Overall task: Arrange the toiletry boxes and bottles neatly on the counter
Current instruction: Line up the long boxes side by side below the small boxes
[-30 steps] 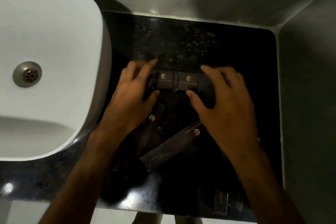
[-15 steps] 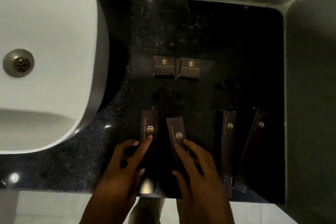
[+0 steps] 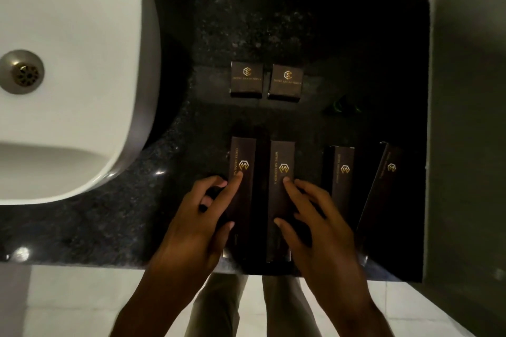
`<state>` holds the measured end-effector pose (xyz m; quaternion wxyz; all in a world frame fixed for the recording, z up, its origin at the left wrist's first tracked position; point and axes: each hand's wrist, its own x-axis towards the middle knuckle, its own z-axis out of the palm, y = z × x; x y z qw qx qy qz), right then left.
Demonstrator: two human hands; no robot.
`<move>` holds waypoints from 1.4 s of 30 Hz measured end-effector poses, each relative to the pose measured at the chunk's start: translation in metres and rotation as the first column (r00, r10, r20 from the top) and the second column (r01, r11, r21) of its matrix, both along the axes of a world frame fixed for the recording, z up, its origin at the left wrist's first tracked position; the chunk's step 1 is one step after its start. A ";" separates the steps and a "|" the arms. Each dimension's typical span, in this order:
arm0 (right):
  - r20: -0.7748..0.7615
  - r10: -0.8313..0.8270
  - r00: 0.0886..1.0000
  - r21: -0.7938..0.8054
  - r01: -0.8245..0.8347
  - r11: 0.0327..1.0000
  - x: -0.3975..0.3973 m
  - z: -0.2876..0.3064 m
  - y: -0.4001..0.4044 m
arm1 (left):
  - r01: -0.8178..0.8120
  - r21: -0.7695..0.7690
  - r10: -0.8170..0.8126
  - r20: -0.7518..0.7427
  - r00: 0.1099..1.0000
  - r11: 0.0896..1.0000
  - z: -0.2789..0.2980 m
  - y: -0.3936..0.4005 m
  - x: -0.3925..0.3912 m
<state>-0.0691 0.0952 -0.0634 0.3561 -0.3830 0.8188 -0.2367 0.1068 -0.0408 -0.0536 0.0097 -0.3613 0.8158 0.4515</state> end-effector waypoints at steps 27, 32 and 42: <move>-0.168 -0.151 0.974 -0.171 0.122 0.978 -0.010 0.027 0.020 | -0.101 -0.229 0.115 0.049 0.992 0.968 0.018 0.004 0.000; -0.292 -0.433 0.853 -0.222 0.380 0.898 -0.060 0.034 0.058 | 0.006 -0.213 -0.001 0.023 1.000 0.977 0.041 0.043 -0.069; -0.145 -0.185 0.972 0.003 0.188 0.982 -0.078 0.016 0.084 | 0.263 -0.115 -0.239 0.188 0.953 0.958 0.007 0.092 -0.129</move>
